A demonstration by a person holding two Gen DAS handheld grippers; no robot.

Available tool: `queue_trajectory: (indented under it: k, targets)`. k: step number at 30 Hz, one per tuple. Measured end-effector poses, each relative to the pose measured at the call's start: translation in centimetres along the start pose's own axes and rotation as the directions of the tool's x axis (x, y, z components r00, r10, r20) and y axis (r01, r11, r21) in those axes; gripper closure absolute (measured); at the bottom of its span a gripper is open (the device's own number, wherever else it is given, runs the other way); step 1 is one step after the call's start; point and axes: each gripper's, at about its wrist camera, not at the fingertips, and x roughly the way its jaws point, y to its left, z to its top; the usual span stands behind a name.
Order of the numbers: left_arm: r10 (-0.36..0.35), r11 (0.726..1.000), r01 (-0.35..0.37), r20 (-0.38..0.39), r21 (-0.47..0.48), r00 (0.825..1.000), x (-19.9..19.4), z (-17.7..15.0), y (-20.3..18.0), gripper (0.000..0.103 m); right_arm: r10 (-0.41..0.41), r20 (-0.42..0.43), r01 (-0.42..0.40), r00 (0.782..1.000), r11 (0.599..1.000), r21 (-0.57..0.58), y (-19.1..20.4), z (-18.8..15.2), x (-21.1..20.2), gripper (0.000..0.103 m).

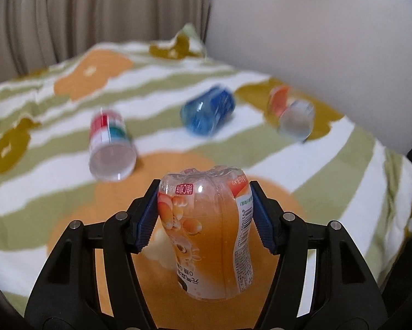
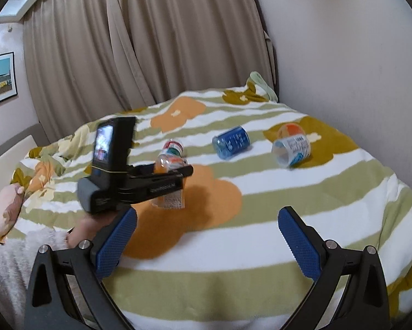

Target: Flip cup upside down

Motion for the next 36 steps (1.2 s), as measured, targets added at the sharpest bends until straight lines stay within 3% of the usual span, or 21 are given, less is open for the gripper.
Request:
queue_trajectory:
  k: [4,10,14,20,21,24,36]
  targets:
    - [-0.025,0.999,0.022,-0.082,-0.031,0.996,0.5,-0.4,1.0,0.044,0.006,-0.015,-0.006,1.000,1.000,-0.002,-0.4,0.0,0.5,0.000]
    - [-0.010,0.999,0.019,-0.186,0.047,0.983,-1.0,-0.7,0.2,0.044,0.024,-0.010,-0.023,1.000,1.000,0.009,-0.2,0.1,0.9,0.000]
    - [0.070,0.991,-0.059,-0.085,0.124,0.994,-2.9,-1.6,-0.6,0.044,0.025,-0.007,-0.025,1.000,1.000,0.011,0.2,0.1,0.7,0.000]
    - [0.053,0.993,-0.046,-0.064,0.107,0.997,-3.0,-3.1,-0.1,0.044,0.018,-0.021,-0.018,1.000,1.000,0.010,0.6,-0.2,0.8,0.000]
    - [0.055,0.994,-0.049,-0.059,0.100,0.997,-3.2,-3.0,-0.1,0.041,0.016,-0.023,-0.016,1.000,1.000,0.009,0.7,-0.2,0.8,0.000]
    - [0.057,0.995,-0.052,-0.058,0.081,0.997,-3.3,-3.1,0.2,0.001,0.017,-0.025,-0.017,1.000,1.000,0.015,0.8,-0.3,0.9,0.000]
    - [0.042,0.997,-0.039,-0.042,0.072,0.998,-5.8,-3.0,1.0,0.000,0.005,-0.028,-0.005,1.000,1.000,-0.011,2.3,0.2,0.7,0.000]
